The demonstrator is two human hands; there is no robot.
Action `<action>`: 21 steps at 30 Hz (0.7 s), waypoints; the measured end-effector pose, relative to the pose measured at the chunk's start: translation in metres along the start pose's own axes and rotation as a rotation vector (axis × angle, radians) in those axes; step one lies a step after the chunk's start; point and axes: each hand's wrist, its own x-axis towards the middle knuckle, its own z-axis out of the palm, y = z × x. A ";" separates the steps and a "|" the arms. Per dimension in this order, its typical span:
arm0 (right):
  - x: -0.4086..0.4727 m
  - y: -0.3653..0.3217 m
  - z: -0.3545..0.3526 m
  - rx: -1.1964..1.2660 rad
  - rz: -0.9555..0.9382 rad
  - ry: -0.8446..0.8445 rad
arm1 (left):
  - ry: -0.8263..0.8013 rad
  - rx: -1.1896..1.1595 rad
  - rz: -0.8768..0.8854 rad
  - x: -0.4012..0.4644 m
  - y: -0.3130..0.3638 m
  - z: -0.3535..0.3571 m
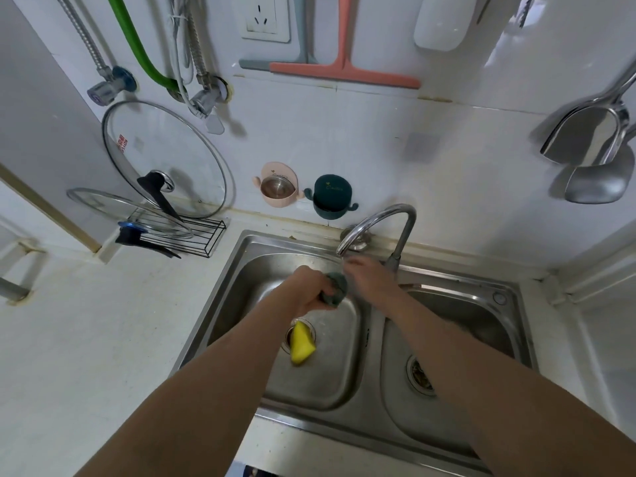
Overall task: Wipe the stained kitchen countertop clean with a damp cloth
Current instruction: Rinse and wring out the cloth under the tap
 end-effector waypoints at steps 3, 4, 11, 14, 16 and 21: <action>-0.009 -0.022 0.022 0.264 -0.043 -0.109 | -0.079 0.071 0.070 -0.015 0.006 -0.012; -0.011 -0.025 0.027 0.323 -0.023 -0.136 | -0.111 0.045 0.090 -0.019 0.008 -0.018; -0.019 -0.040 0.060 1.034 0.097 -0.336 | 0.077 -0.158 0.162 -0.031 -0.003 -0.047; -0.026 -0.058 0.075 1.003 0.106 -0.215 | 0.328 -0.013 0.181 -0.029 -0.004 -0.055; -0.023 -0.070 0.079 0.926 0.140 -0.091 | 0.414 0.073 0.178 -0.027 -0.002 -0.056; 0.002 -0.088 0.070 0.767 0.249 0.156 | 0.211 0.096 0.120 -0.045 0.026 -0.051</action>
